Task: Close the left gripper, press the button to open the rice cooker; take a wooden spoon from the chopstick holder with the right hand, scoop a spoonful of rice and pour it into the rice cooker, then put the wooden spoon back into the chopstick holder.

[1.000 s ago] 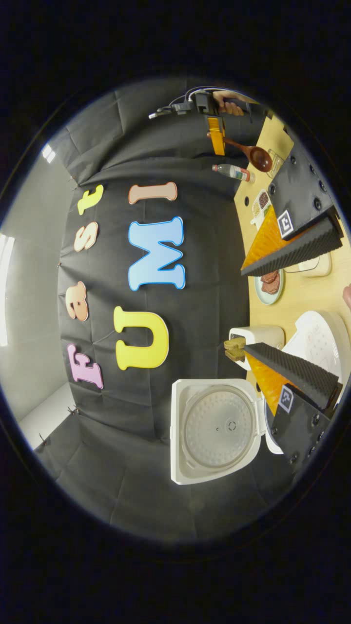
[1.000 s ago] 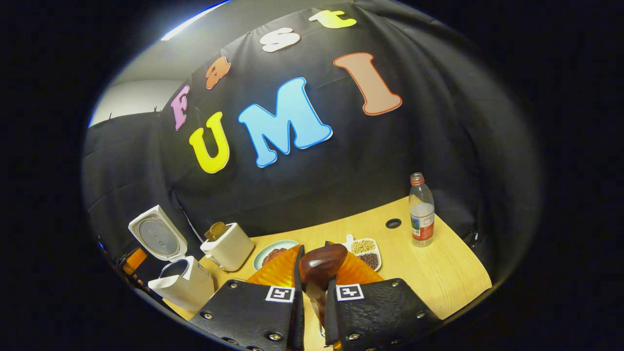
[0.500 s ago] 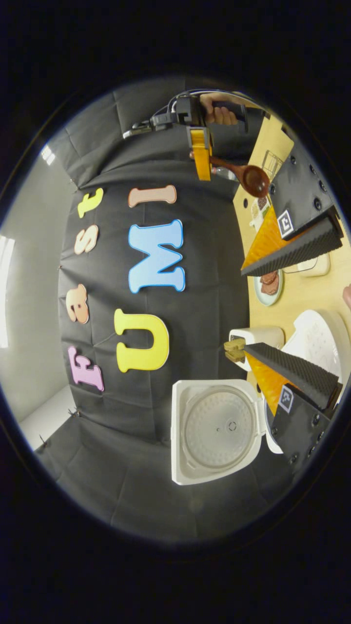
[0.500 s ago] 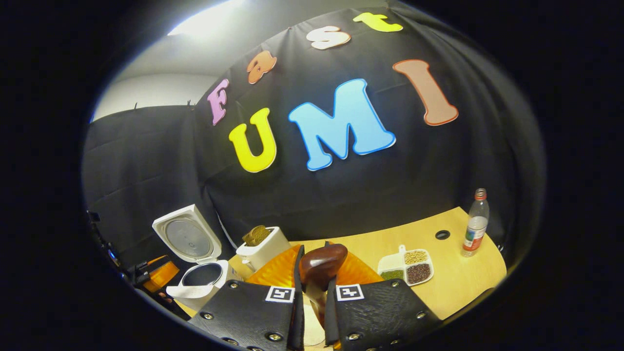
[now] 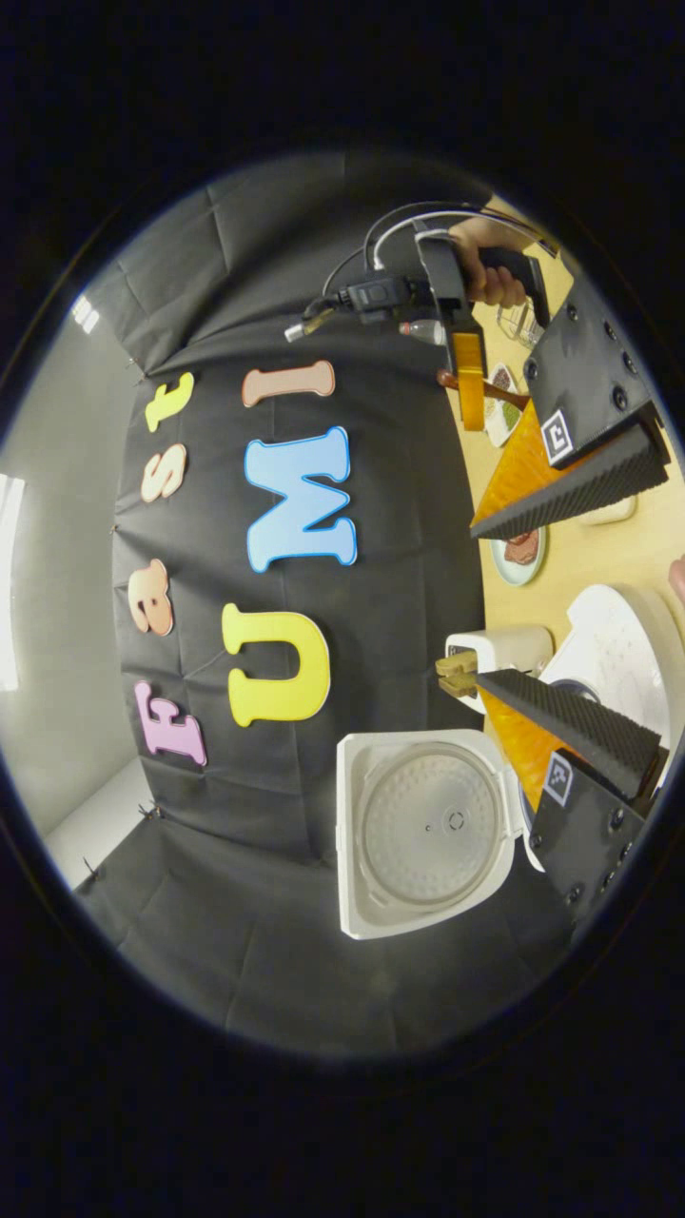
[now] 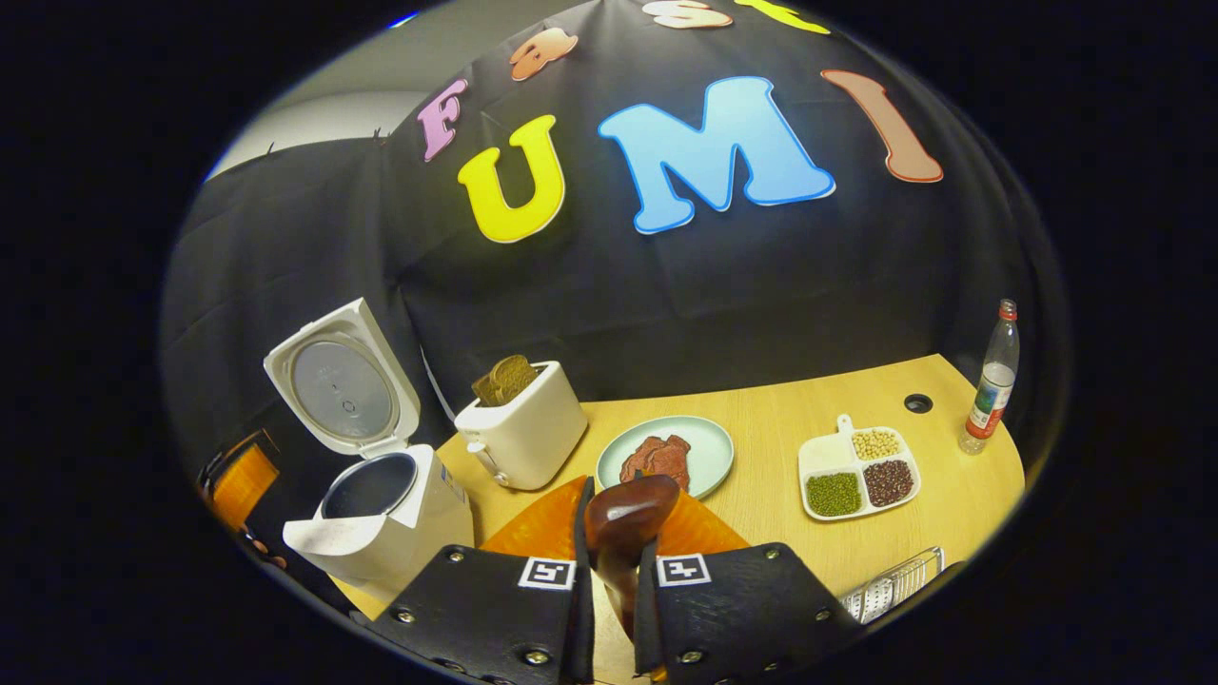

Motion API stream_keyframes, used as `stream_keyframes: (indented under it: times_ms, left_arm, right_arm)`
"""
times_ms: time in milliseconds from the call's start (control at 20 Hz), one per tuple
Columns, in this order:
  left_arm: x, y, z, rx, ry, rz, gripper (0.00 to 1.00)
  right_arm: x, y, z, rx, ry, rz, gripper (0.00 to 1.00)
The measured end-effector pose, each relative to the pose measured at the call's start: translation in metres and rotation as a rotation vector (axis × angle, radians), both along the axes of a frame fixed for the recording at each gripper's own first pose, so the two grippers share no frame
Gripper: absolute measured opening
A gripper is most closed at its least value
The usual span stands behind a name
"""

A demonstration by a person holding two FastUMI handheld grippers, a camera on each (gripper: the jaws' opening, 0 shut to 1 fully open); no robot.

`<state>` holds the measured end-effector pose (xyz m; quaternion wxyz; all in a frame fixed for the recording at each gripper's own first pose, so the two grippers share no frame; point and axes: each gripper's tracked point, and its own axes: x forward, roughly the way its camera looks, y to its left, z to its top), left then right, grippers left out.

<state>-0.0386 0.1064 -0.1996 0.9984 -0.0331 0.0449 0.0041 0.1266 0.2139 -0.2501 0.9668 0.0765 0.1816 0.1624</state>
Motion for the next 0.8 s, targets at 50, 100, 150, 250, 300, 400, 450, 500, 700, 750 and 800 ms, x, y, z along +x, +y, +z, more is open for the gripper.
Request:
stream_keyframes:
  times_ms: [50, 100, 150, 250, 300, 400, 450, 500, 700, 750, 800]
  left_arm:
    - [-0.002, 0.002, -0.002, 0.0, 0.002, 0.001, 0.94]
    - [-0.004, 0.005, -0.003, 0.002, 0.005, 0.004, 0.94]
    - [-0.005, 0.007, -0.003, 0.003, 0.005, 0.005, 0.94]
    - [-0.007, 0.011, -0.004, 0.002, 0.006, 0.008, 0.94]
    - [-0.008, 0.012, -0.004, 0.001, 0.005, 0.009, 0.94]
    - [-0.01, 0.013, -0.003, -0.003, 0.004, 0.009, 0.94]
    - [-0.01, 0.014, -0.002, -0.005, 0.003, 0.009, 0.94]
    - [-0.012, 0.015, -0.003, -0.006, 0.002, 0.009, 0.94]
    - [-0.017, 0.017, -0.005, -0.007, 0.006, 0.008, 0.94]
    - [-0.019, 0.019, -0.004, -0.005, 0.006, 0.011, 0.94]
    - [-0.02, 0.02, -0.005, 0.001, 0.008, 0.015, 0.94]
  right_arm:
    - [0.004, 0.002, -0.008, -0.024, 0.007, -0.01, 0.17]
    - [0.006, 0.005, -0.016, -0.041, 0.015, -0.017, 0.17]
    - [0.008, 0.01, -0.021, -0.05, 0.022, -0.017, 0.17]
    - [0.009, 0.021, -0.033, -0.054, 0.048, -0.012, 0.17]
    - [0.009, 0.026, -0.034, -0.06, 0.046, -0.012, 0.17]
    - [0.009, 0.034, -0.033, -0.062, 0.039, -0.005, 0.17]
    - [0.007, 0.041, -0.034, -0.051, 0.045, 0.005, 0.17]
    - [0.004, 0.045, -0.034, -0.039, 0.05, 0.012, 0.17]
    - [0.003, 0.048, -0.035, 0.05, 0.09, 0.016, 0.17]
    - [0.005, 0.043, -0.035, 0.084, 0.107, 0.009, 0.17]
    - [0.007, 0.037, -0.035, 0.123, 0.125, -0.003, 0.17]
